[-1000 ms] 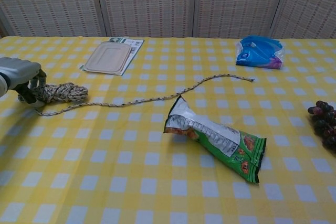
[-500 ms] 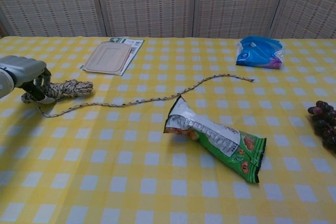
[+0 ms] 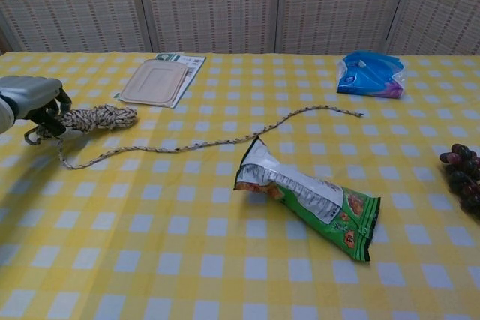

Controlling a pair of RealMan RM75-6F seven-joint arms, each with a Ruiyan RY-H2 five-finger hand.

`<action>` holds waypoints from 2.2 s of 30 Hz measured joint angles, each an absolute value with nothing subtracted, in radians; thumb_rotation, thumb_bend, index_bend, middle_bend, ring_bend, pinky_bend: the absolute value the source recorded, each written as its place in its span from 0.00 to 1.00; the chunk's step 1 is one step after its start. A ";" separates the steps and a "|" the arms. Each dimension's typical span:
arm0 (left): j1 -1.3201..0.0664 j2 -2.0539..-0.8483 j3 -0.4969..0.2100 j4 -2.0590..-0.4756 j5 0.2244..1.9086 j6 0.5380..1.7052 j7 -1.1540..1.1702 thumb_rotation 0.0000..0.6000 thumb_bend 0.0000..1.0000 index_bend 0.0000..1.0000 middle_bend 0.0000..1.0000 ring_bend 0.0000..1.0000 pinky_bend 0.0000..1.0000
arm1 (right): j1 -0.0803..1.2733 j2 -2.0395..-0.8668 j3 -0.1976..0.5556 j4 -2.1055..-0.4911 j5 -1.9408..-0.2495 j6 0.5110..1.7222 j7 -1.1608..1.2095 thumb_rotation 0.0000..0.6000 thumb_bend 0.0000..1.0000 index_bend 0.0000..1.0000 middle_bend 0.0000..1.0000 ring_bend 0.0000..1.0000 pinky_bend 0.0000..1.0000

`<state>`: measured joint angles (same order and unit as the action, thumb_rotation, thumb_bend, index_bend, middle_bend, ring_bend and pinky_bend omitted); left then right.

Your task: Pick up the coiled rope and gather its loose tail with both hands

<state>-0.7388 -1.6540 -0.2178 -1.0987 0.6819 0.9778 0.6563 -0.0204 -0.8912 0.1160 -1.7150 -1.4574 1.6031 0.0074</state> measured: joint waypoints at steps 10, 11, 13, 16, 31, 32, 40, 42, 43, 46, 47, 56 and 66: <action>-0.705 -1.600 -0.261 -1.151 0.790 0.956 0.422 0.67 0.26 0.71 0.71 0.53 0.30 | -0.004 -0.875 0.113 -1.747 -1.480 1.584 -0.026 1.00 0.36 0.15 0.19 0.09 0.19; -0.701 -1.592 -0.265 -1.161 0.809 0.958 0.393 0.68 0.26 0.71 0.71 0.53 0.30 | 0.002 -0.872 0.112 -1.753 -1.485 1.575 -0.035 1.00 0.36 0.15 0.19 0.09 0.19; -0.690 -1.572 -0.274 -1.190 0.858 0.968 0.322 0.67 0.26 0.72 0.71 0.53 0.30 | 0.013 -0.868 0.111 -1.764 -1.493 1.558 -0.049 1.00 0.37 0.16 0.19 0.09 0.20; -0.672 -1.540 -0.289 -1.240 0.932 0.993 0.222 0.67 0.26 0.72 0.71 0.53 0.31 | 0.040 -0.861 0.110 -1.783 -1.507 1.522 -0.076 1.00 0.39 0.19 0.20 0.09 0.20; -0.618 -1.380 -0.340 -1.535 1.158 1.112 -0.027 0.71 0.26 0.72 0.71 0.53 0.31 | 0.280 -0.866 0.146 -1.867 -1.508 1.200 -0.232 1.00 0.40 0.35 0.24 0.09 0.23; -0.617 -1.375 -0.340 -1.544 1.161 1.115 -0.027 0.71 0.26 0.72 0.71 0.53 0.31 | 0.308 -0.874 0.154 -1.866 -1.496 1.163 -0.244 1.00 0.41 0.36 0.25 0.09 0.23; -0.611 -1.331 -0.342 -1.638 1.172 1.142 0.001 0.71 0.26 0.72 0.71 0.53 0.31 | 0.526 -0.983 0.211 -1.798 -1.377 0.932 -0.330 1.00 0.42 0.37 0.25 0.09 0.23; -0.610 -1.326 -0.340 -1.653 1.170 1.147 0.012 0.71 0.26 0.72 0.71 0.53 0.31 | 0.582 -1.031 0.223 -1.766 -1.346 0.890 -0.370 1.00 0.42 0.38 0.25 0.09 0.23; -0.610 -1.325 -0.339 -1.658 1.170 1.149 0.016 0.70 0.26 0.72 0.71 0.53 0.31 | 0.605 -1.052 0.228 -1.752 -1.334 0.876 -0.387 1.00 0.42 0.38 0.25 0.09 0.23; -0.610 -1.320 -0.337 -1.673 1.168 1.155 0.028 0.71 0.26 0.72 0.71 0.53 0.31 | 0.673 -1.123 0.240 -1.705 -1.301 0.838 -0.437 1.00 0.42 0.38 0.25 0.09 0.23; -0.611 -1.319 -0.336 -1.677 1.166 1.156 0.031 0.71 0.26 0.72 0.71 0.53 0.31 | 0.697 -1.151 0.243 -1.683 -1.290 0.826 -0.454 1.00 0.42 0.39 0.25 0.09 0.23; -0.607 -1.302 -0.326 -1.719 1.161 1.172 0.062 0.72 0.26 0.72 0.71 0.53 0.31 | 0.844 -1.333 0.243 -1.492 -1.225 0.763 -0.553 1.00 0.36 0.40 0.25 0.09 0.23; -0.592 -1.286 -0.311 -1.744 1.157 1.192 0.075 0.73 0.26 0.72 0.71 0.53 0.31 | 0.915 -1.488 0.214 -1.306 -1.215 0.740 -0.548 1.00 0.29 0.40 0.25 0.09 0.23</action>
